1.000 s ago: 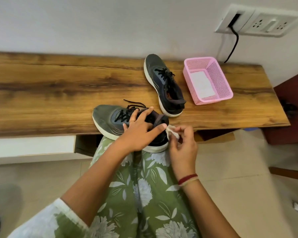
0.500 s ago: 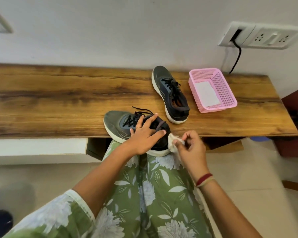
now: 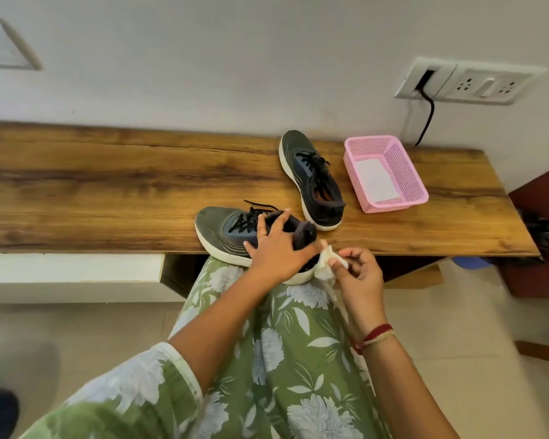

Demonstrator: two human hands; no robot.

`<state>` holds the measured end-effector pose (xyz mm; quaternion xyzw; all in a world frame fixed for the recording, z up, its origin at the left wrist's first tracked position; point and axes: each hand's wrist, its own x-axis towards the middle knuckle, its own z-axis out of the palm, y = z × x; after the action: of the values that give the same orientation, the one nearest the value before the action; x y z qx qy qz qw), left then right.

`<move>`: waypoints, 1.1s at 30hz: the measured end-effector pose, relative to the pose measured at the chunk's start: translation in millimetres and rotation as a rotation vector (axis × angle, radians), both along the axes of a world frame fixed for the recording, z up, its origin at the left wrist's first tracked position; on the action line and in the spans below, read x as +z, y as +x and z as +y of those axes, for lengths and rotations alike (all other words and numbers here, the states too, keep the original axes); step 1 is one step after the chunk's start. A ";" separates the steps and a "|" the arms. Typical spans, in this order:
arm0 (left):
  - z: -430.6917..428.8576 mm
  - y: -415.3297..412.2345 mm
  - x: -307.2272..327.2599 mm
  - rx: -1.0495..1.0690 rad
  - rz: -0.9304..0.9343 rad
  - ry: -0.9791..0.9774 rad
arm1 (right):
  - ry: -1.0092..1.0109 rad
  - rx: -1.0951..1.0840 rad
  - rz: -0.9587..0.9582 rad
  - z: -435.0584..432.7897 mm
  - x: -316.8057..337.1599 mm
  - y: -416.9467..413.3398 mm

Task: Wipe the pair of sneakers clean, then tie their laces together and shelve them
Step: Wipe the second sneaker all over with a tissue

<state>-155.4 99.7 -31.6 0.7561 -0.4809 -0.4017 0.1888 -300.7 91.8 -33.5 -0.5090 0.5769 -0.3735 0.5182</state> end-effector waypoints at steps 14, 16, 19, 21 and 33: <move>87.8 36.0 1.0 -0.060 0.613 -0.324 | 0.085 -0.283 -0.361 -9.7 32.2 -12.6; 103.7 36.0 -10.9 -0.078 0.581 -0.304 | 0.133 -0.255 -0.391 -5.6 33.1 -8.6; 116.5 44.3 -22.3 0.003 0.631 -0.212 | 0.184 -0.187 -0.404 2.4 30.3 3.3; 119.0 49.2 -23.6 0.069 0.669 -0.126 | 0.207 -0.159 -0.409 5.7 27.4 10.9; 133.5 70.8 14.1 0.000 0.337 0.033 | 0.371 0.072 -0.260 14.6 -1.8 34.9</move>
<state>-84.6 233.2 -17.5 0.6812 -0.4358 -0.5304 0.2543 -265.7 106.5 -35.3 -0.3728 0.5456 -0.3045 0.6860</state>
